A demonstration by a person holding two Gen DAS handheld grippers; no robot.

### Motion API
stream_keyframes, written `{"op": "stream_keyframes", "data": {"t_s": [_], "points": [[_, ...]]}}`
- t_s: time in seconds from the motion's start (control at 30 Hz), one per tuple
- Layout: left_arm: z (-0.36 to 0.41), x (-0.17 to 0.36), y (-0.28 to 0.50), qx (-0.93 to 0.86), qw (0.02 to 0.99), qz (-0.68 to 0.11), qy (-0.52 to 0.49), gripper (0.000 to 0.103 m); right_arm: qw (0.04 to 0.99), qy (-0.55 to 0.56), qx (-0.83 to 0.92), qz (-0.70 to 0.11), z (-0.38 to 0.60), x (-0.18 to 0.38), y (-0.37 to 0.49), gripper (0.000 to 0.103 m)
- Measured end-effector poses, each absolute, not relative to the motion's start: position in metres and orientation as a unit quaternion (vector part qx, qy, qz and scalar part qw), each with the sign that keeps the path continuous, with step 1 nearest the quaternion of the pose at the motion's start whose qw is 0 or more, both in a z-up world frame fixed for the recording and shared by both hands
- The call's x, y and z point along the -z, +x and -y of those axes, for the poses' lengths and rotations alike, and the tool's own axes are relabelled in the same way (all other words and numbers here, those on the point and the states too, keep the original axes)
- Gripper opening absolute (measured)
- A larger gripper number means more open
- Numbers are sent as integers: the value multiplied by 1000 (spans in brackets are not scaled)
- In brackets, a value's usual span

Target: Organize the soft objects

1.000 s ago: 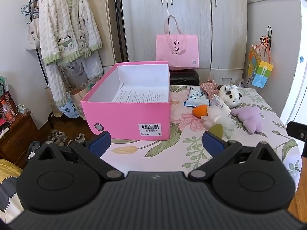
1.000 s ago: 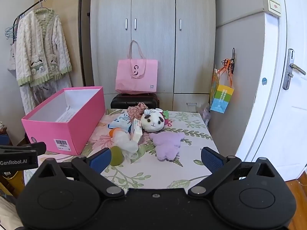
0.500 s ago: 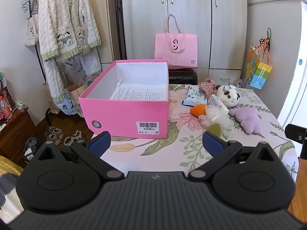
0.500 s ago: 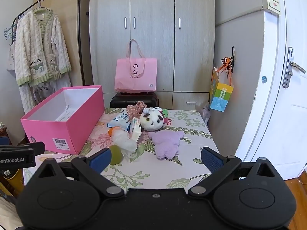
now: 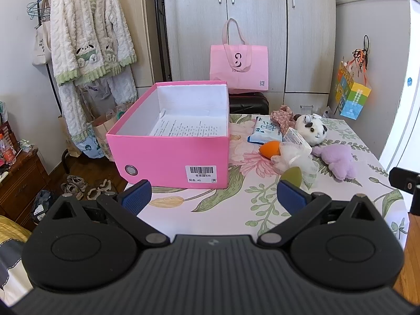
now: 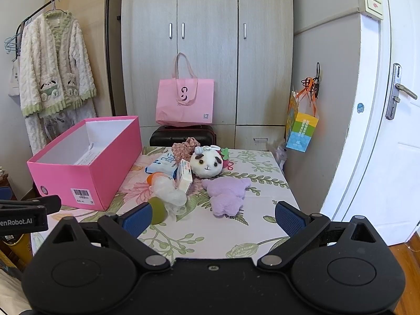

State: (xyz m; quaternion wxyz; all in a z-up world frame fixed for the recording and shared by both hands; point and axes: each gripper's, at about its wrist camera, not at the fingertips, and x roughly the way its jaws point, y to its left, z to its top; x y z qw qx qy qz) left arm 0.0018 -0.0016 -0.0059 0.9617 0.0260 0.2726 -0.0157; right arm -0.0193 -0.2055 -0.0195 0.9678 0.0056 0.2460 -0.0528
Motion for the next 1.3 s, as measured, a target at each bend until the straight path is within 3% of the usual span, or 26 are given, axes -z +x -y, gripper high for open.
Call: {"op": "stream_keyframes", "data": {"t_s": [1.07,1.3], "points": [[7,4,-7,22,964,-264,34,103,967,5,56,-247,206,20,-25,101],[7,-6,-16,25,973,-225,40,103,976,22,-8,-218,212,10,-38,101]]}}
